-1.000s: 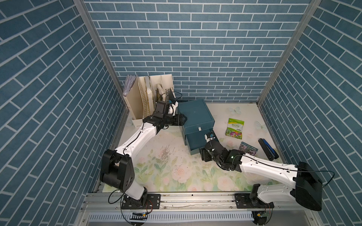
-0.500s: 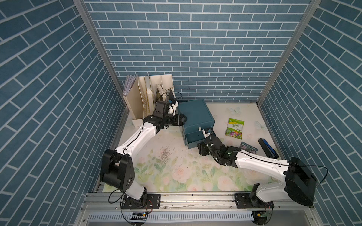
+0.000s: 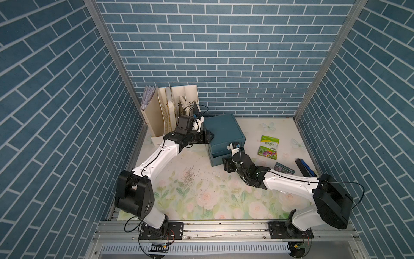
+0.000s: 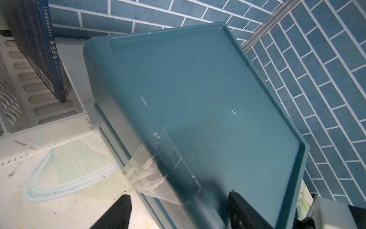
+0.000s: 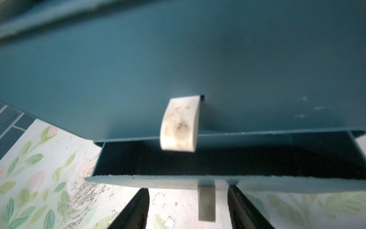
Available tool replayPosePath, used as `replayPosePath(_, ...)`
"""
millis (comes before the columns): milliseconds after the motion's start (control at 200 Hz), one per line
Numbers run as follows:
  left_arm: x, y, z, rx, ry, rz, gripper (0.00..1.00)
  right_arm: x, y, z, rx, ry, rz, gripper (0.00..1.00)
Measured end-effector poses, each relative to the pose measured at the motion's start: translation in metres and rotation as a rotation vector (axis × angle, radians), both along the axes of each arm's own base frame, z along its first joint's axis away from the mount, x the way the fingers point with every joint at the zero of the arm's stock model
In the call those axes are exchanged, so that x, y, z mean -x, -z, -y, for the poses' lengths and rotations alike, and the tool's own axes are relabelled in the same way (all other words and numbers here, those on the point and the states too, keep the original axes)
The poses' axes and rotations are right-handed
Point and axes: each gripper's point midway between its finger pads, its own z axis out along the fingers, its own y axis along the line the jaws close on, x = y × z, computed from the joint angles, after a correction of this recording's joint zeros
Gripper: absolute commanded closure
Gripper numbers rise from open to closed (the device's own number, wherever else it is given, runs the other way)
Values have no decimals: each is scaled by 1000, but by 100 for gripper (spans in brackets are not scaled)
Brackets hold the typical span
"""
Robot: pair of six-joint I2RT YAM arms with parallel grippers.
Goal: Take the seed bags out of the drawer
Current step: Close the drawer in the storage box.
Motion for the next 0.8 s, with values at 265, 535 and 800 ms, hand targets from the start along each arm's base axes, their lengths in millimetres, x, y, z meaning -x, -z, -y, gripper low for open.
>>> replayPosePath(265,0,0,0,1,2,-1,20,-12,3,-3,-23,19,21,34)
replayPosePath(535,0,0,0,1,3,0,20,-17,7,-7,-32,27,31,34)
replayPosePath(800,0,0,0,0,5,1,20,-19,11,-9,-35,30,31,35)
